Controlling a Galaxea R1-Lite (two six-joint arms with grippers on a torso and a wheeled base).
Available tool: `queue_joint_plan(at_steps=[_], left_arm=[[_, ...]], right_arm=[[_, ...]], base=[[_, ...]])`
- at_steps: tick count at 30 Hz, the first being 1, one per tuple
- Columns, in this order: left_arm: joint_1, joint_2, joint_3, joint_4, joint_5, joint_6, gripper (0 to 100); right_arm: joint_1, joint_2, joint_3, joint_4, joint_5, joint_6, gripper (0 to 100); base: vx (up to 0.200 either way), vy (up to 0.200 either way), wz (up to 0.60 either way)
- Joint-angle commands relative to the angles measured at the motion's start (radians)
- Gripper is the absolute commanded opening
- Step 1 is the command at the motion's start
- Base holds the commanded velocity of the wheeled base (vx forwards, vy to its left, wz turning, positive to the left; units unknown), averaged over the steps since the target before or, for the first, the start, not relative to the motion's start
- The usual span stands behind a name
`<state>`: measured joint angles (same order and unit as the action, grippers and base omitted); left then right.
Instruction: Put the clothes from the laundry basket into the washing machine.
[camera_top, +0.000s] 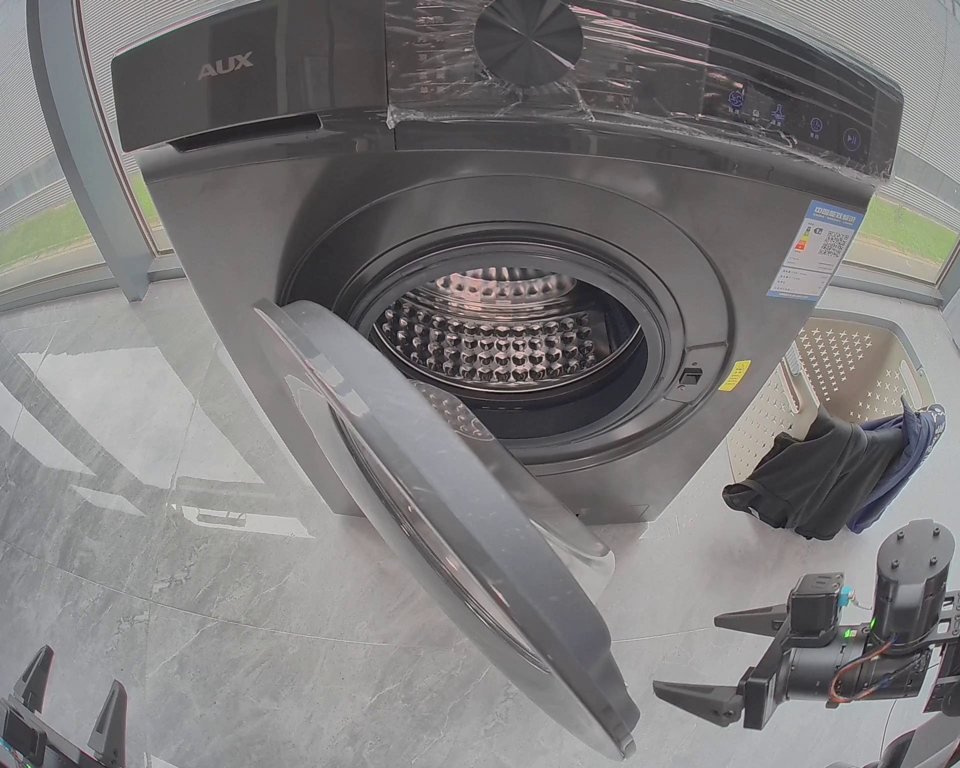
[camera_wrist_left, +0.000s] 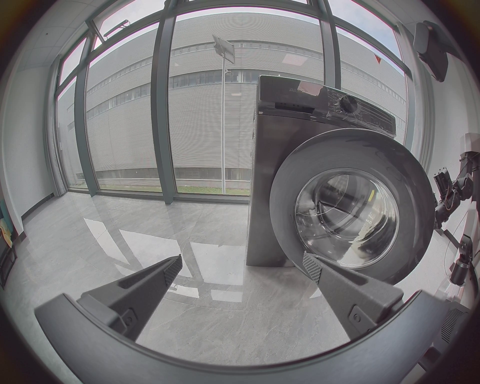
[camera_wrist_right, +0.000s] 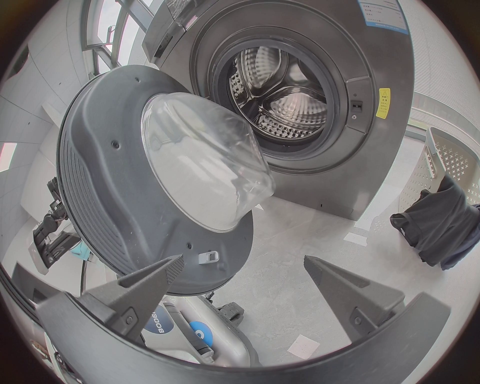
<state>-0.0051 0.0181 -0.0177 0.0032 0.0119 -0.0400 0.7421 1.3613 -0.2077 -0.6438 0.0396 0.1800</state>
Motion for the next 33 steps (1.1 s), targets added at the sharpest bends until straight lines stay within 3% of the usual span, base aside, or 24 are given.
queue_joint_plan(at_steps=[1,7,10,19,23,27,30,33], left_arm=[[-0.001,-0.006,0.015,0.0,0.0,0.0,100],[-0.001,-0.007,0.015,0.0,0.0,0.0,100],[-0.001,-0.007,0.015,0.0,0.0,0.0,100],[-0.001,-0.007,0.015,0.0,0.0,-0.001,100],[-0.001,-0.007,0.015,0.0,0.0,-0.001,100],[-0.001,-0.007,0.015,0.0,0.0,-0.001,100],[-0.001,-0.007,0.015,0.0,0.0,-0.001,100],[-0.001,-0.007,0.015,0.0,0.0,-0.001,100]], right_arm=[[-0.06,0.073,-0.049,-0.002,-0.003,0.007,100],[-0.043,0.151,-0.107,-0.002,-0.044,0.007,100],[-0.021,0.177,-0.137,-0.002,-0.044,0.009,100],[0.145,0.179,-0.141,-0.051,-0.038,0.07,100],[0.125,0.176,-0.134,-0.097,-0.046,0.072,100],[0.039,0.2,-0.164,-0.102,-0.06,0.067,100],[-0.01,0.282,-0.23,-0.103,-0.11,0.073,100],[-0.058,0.331,-0.286,-0.103,-0.119,0.072,100]], base=[[-0.2,0.0,0.0],[-0.067,0.0,0.0],[0.0,0.0,0.0],[0.0,0.0,0.0],[0.0,0.0,0.0],[0.0,0.0,0.0],[0.0,0.0,0.0],[0.0,0.0,0.0]])
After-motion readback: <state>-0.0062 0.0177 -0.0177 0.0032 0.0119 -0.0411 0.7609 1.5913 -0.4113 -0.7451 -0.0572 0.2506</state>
